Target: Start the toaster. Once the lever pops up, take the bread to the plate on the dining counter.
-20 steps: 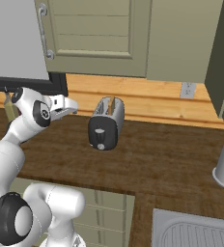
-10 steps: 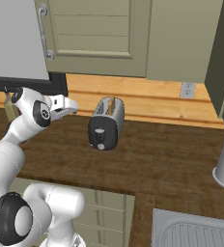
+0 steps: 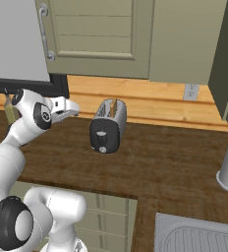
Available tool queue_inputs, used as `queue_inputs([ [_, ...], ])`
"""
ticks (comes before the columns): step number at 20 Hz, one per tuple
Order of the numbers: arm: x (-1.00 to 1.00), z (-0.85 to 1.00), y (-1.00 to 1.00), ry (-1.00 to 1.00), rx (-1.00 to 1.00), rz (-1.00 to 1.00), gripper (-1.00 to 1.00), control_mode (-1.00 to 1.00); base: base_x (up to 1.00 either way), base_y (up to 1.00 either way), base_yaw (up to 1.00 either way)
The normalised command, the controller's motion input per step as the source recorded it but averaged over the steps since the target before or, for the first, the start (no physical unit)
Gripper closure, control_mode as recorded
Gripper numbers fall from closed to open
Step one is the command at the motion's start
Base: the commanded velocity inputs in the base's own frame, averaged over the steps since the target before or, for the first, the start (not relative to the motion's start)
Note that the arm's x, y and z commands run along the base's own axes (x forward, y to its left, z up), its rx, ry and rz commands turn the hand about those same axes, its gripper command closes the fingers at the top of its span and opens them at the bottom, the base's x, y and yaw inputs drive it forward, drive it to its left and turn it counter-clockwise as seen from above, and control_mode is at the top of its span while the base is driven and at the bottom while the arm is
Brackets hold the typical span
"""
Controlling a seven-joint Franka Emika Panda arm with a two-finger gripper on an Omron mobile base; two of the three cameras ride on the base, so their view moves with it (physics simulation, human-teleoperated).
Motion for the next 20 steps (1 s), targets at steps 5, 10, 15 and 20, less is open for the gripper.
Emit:
queue_inputs([
  [5, 0.00, 0.00, 0.00, 0.00, 0.00, 0.00, -1.00, -1.00, 0.00, 0.00, 0.00],
  [10, 0.00, 0.00, 0.00, 0.00, 0.00, 0.00, -1.00, -1.00, 0.00, 0.00, 0.00],
  [15, 0.00, 0.00, 0.00, 0.00, 0.00, 0.00, -1.00, -1.00, 0.00, 0.00, 0.00],
  [20, 0.00, 0.02, -0.34, 0.00, 0.08, 0.00, -1.00, -1.00, 0.00, 0.00, 0.00],
])
